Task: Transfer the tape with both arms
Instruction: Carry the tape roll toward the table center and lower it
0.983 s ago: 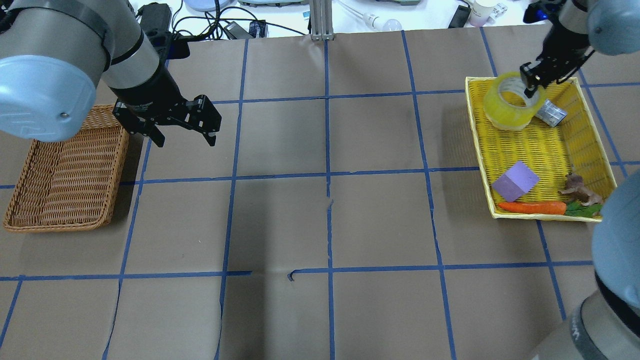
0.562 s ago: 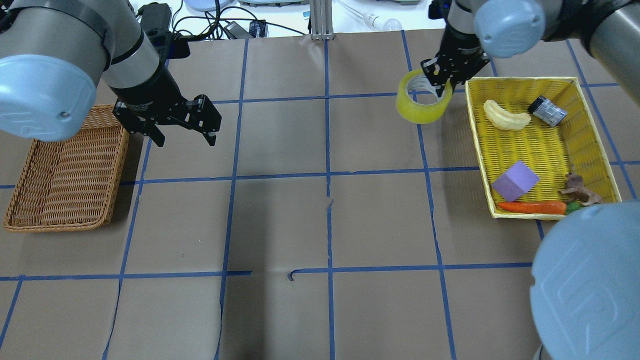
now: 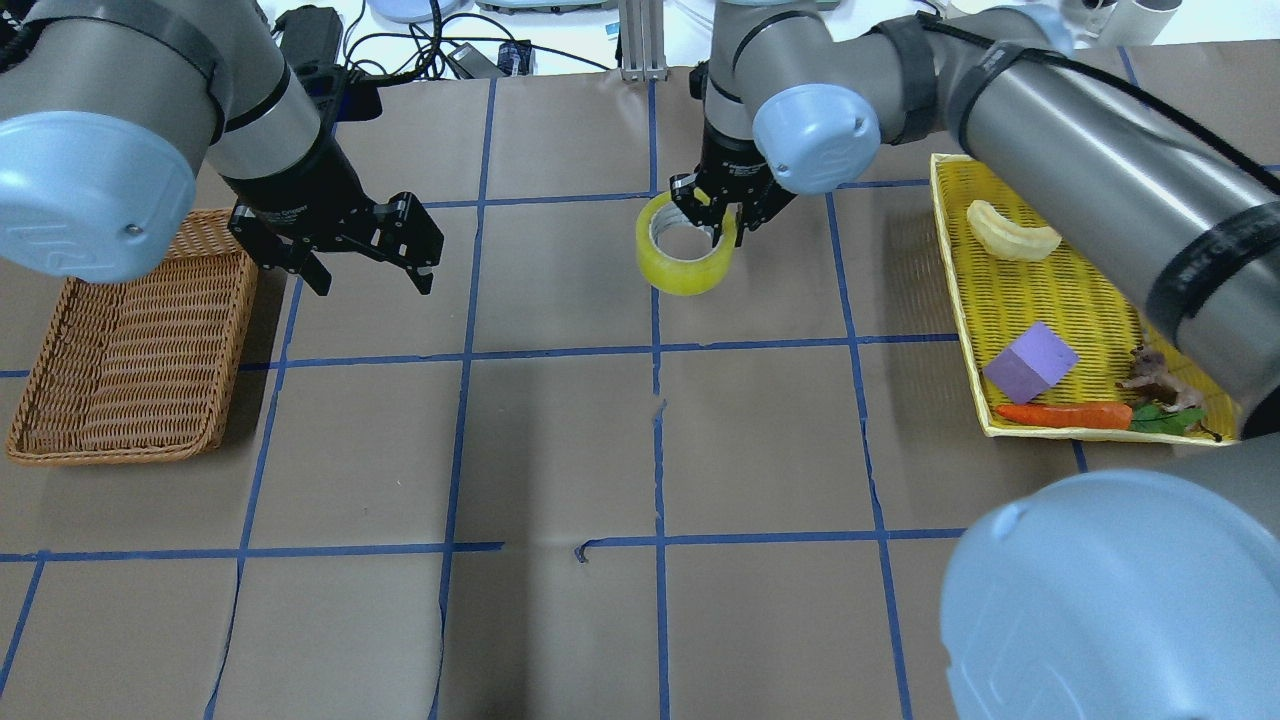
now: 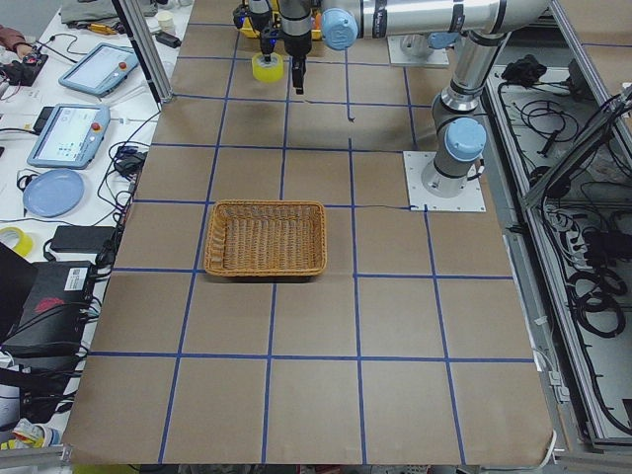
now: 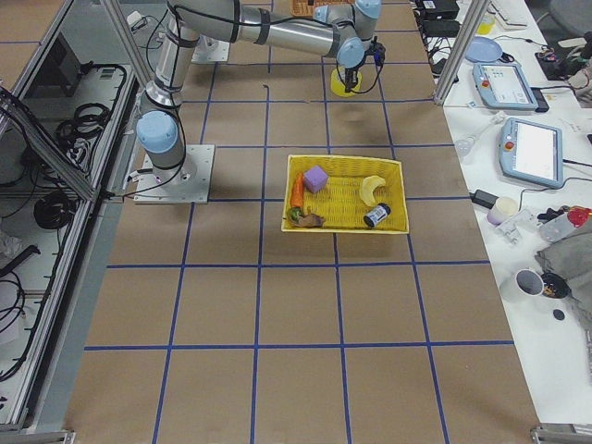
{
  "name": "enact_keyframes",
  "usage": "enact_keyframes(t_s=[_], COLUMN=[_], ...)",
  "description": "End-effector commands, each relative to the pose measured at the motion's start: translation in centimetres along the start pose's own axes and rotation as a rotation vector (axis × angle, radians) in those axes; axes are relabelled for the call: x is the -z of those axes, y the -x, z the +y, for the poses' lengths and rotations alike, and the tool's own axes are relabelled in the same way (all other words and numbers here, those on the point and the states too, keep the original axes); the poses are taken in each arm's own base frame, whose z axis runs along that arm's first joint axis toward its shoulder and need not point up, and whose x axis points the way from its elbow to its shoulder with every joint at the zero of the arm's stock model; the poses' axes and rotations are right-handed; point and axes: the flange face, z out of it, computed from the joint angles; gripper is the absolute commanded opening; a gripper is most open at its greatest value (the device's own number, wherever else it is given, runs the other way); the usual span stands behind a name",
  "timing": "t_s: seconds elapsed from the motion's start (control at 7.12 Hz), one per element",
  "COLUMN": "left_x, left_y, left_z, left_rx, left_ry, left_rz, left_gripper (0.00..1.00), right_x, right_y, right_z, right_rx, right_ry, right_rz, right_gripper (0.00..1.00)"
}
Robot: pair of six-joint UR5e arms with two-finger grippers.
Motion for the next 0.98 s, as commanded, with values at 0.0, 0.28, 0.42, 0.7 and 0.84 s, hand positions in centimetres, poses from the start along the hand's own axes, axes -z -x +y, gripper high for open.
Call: enact_keyframes(t_s=[0.0, 0.28, 0.42, 0.7, 0.84], left_x=[-0.2, -0.4, -0.4, -0.5, -0.5], left_y=[0.1, 0.0, 0.0, 0.0, 0.0], left_z=[-0.1, -0.2, -0.2, -0.2, -0.2], left_rx=[0.0, 0.0, 0.0, -0.001, -0.001], left_ry=[0.004, 0.007, 0.009, 0.01, 0.01], left_rz=[-0.001, 0.001, 0.001, 0.001, 0.001], left_gripper=[1.0, 1.0, 1.0, 1.0, 1.0], right_x=[-3.9, -5.9, -6.9, -7.3, -7.2], right_y=[2.5, 3.2, 3.1, 1.1, 0.7], right_z=[-1.8, -6.1, -6.5, -7.1, -7.2], right_rx=[0.009, -0.006, -0.038, -0.103, -0.108], right_ry=[-0.045, -0.058, -0.049, -0.025, -0.021], right_rz=[-0.021, -0.008, -0.001, 0.004, 0.005], right_gripper=[0.0, 0.0, 0.0, 0.0, 0.06])
